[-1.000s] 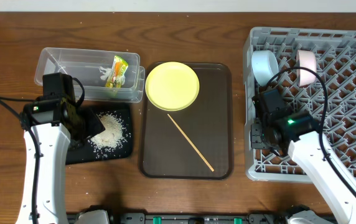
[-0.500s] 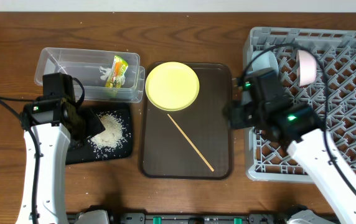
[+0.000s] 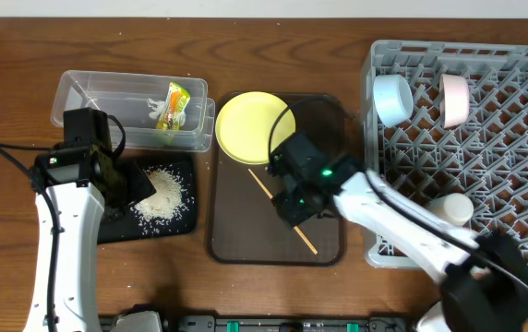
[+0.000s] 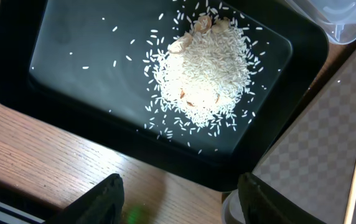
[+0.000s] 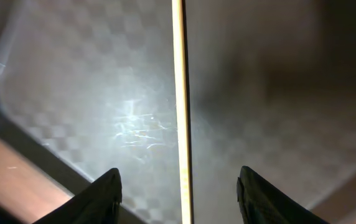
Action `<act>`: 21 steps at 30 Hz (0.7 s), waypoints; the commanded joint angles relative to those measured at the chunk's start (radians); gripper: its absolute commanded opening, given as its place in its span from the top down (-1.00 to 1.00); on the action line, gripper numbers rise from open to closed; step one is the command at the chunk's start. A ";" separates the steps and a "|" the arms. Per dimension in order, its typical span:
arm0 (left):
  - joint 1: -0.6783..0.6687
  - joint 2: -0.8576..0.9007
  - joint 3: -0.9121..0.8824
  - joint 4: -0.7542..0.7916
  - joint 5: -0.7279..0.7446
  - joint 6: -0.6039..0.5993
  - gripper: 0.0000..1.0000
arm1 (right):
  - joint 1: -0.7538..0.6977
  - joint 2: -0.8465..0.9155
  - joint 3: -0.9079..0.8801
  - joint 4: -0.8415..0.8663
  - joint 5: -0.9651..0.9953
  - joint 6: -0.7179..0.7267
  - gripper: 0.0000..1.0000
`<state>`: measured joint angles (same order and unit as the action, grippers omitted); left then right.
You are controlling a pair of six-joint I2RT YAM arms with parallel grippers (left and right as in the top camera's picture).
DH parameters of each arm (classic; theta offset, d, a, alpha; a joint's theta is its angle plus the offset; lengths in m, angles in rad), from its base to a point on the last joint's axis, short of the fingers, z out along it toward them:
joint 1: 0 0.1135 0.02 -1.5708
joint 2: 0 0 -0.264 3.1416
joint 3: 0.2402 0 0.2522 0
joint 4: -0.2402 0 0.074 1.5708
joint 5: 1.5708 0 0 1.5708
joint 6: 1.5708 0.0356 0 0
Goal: Sort waste into correct bins and load items into the dishwasher rack
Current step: 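Reach the right gripper to the second chopstick and grasp it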
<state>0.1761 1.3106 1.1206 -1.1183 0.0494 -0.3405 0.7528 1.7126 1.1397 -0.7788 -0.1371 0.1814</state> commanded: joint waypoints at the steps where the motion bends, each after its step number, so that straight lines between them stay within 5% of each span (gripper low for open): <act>1: 0.004 -0.013 -0.004 -0.003 -0.005 -0.009 -0.24 | 0.032 0.060 0.009 0.005 0.043 -0.019 -0.13; 9: 0.004 -0.013 -0.004 -0.003 -0.005 -0.009 -0.24 | 0.059 0.164 0.009 0.005 0.063 -0.018 -0.03; 13: 0.004 -0.013 -0.004 -0.003 -0.005 -0.009 -0.23 | 0.060 0.193 0.009 0.004 0.069 -0.010 0.26; 18: 0.004 -0.013 -0.004 -0.003 -0.005 -0.009 -0.23 | 0.060 0.197 0.010 -0.011 0.066 0.007 0.90; 21: 0.004 -0.013 -0.004 -0.003 -0.005 -0.009 -0.23 | 0.060 0.196 0.011 -0.034 0.044 0.008 0.98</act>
<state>0.1761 1.3106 1.1206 -1.1187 0.0494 -0.3401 0.8028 1.8820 1.1465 -0.7967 -0.0753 0.1791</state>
